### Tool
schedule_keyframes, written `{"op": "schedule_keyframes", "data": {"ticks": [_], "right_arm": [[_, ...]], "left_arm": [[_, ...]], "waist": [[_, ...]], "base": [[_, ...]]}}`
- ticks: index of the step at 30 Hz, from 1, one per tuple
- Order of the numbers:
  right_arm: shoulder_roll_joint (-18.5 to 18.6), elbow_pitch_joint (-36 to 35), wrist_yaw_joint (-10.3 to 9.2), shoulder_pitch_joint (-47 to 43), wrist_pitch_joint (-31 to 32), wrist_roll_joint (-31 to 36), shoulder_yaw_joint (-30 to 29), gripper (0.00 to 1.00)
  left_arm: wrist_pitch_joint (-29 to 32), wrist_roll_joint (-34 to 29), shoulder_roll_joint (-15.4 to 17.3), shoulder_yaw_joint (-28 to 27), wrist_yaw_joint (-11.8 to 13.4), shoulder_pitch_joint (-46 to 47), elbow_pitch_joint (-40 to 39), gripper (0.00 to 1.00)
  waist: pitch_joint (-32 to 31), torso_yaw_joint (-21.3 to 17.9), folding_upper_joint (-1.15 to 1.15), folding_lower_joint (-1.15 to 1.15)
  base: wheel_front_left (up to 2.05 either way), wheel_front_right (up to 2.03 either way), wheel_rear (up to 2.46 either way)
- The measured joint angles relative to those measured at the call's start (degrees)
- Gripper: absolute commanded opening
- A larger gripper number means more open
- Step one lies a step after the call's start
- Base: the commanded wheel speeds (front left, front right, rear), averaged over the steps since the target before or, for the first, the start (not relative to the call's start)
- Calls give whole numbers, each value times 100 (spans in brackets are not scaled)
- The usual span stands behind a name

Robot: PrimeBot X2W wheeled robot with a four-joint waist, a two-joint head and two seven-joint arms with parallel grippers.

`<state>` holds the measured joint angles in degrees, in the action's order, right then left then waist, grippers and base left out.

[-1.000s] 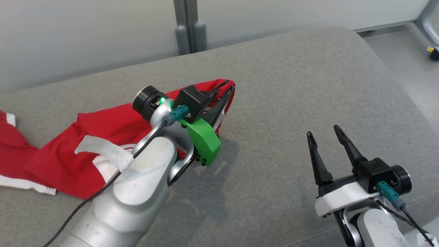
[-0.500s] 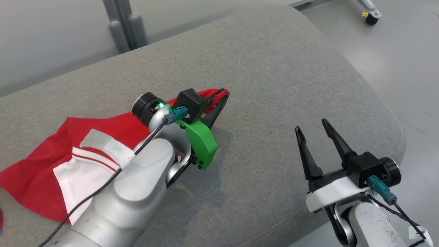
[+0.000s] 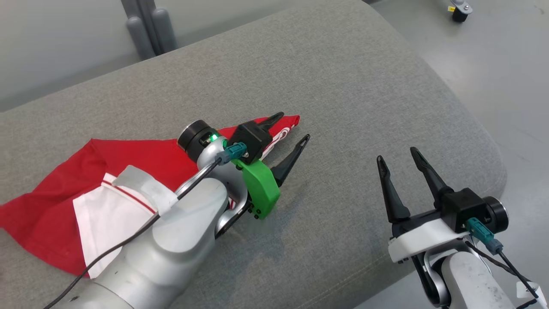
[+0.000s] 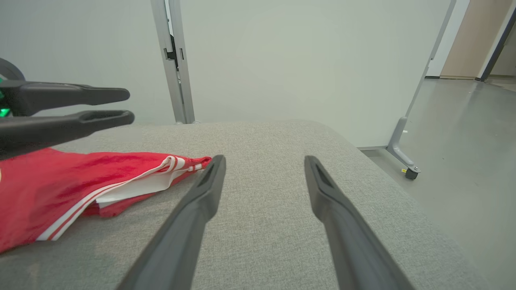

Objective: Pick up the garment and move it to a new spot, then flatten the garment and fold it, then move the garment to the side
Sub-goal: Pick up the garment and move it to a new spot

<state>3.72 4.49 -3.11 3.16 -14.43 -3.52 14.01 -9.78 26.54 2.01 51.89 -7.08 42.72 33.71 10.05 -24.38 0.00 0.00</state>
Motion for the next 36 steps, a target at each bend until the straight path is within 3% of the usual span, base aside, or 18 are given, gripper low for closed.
{"op": "schedule_keyframes", "data": {"ticks": [6, 15, 22, 27, 36], "right_arm": [[202, 45, 27, 34, 0, 73, -9, 100], [275, 129, 286, 308, 0, 146, 241, 100], [280, 381, 645, 487, 0, 190, 638, 100], [263, 723, 869, 695, -1, 274, 1063, 100], [249, 1553, 994, 1102, -1, 520, 1858, 100]], "left_arm": [[-196, -2, -1, 8, 165, 161, 29, 100], [-369, -129, 11, -194, 505, 79, 294, 100], [-445, -162, 279, -397, 738, -410, 230, 100], [-465, -90, 391, -695, 994, -870, 29, 100], [-464, -2, 282, -1329, 1263, -1511, -883, 100]], "waist": [[-27, 284, 0, 0], [-101, 837, 0, 0], [-191, 1381, 0, 0], [-247, 1782, 0, 0], [-282, 2518, 0, 0]], "base": [[0, 0, 0], [0, 0, 0], [0, 0, 0], [0, 0, 0], [0, 0, 0]]}}
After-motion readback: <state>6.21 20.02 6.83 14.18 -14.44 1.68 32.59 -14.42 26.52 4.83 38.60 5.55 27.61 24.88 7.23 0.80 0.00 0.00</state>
